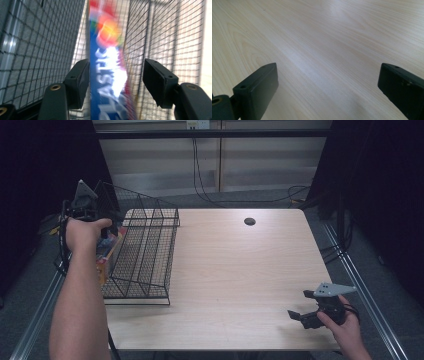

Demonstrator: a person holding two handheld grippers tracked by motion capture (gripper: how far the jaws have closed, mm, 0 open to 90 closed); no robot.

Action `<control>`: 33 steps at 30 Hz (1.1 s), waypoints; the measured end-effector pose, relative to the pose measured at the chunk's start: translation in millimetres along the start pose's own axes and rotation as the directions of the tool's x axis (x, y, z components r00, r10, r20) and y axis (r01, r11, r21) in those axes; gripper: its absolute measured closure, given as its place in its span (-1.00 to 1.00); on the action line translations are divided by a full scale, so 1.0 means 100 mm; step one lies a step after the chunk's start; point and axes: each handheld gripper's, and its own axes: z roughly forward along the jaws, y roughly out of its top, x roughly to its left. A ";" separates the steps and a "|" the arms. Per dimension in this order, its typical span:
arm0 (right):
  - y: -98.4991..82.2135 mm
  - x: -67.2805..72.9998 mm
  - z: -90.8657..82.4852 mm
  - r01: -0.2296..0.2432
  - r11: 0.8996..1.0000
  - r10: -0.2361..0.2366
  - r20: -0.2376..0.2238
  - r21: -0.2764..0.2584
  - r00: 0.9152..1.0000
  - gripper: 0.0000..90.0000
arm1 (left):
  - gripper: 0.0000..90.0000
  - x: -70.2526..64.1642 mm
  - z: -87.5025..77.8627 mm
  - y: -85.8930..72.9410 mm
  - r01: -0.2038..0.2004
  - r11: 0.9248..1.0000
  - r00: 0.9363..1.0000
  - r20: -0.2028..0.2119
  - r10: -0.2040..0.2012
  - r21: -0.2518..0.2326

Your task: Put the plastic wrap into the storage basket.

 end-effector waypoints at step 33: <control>0.07 0.00 0.01 0.002 1.000 -0.002 0.001 -0.020 1.000 -0.94 | -0.60 -0.95 -0.09 -0.14 -0.168 0.976 0.943 0.265 0.200 -0.141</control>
